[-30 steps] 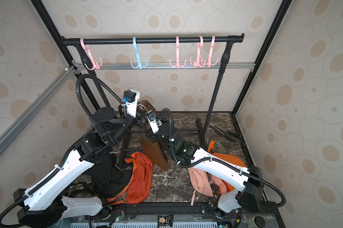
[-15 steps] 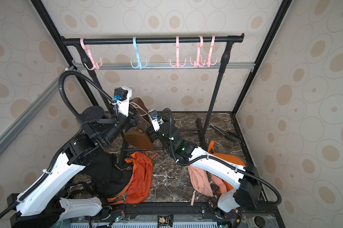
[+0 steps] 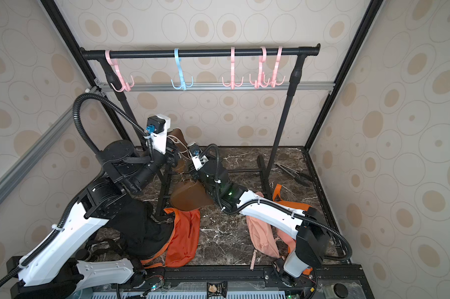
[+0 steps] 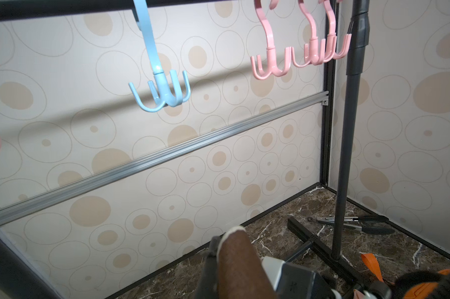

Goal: Hang the bag on a hook
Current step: Pick up the bag from the center of the board.

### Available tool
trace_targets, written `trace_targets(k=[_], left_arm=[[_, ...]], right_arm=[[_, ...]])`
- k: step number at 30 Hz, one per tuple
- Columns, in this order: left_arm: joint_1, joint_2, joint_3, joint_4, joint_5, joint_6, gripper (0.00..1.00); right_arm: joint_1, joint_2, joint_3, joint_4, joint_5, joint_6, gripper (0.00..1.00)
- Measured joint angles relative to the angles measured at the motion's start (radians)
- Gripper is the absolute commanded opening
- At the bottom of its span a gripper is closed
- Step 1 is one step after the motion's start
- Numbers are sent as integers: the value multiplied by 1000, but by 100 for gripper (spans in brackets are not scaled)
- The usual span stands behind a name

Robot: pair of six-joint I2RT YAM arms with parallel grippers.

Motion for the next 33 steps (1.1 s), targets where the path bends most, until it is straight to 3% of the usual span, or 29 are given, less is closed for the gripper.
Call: trace_targets(k=[5, 6, 10, 16, 23, 29, 33], left_arm=[[0, -9, 8, 0, 0, 0, 0], [0, -9, 8, 0, 0, 0, 0], [0, -9, 8, -1, -7, 3, 0], [-1, -23, -27, 24, -121, 43, 0], [10, -62, -174, 150, -354, 119, 0], [81, -4, -176, 182, -396, 108, 0], [130, 87, -91, 176, -359, 80, 0]], right_arm=[[0, 0, -8, 72, -3, -22, 60], [0, 0, -9, 81, -4, -24, 56], [-1, 0, -8, 100, 0, -40, 25], [0, -2, -6, 117, 51, -101, 0], [-3, -63, 29, 42, 29, -187, 0], [-6, -63, 308, -173, -72, -244, 0], [-18, 13, 579, -333, -124, -269, 0]])
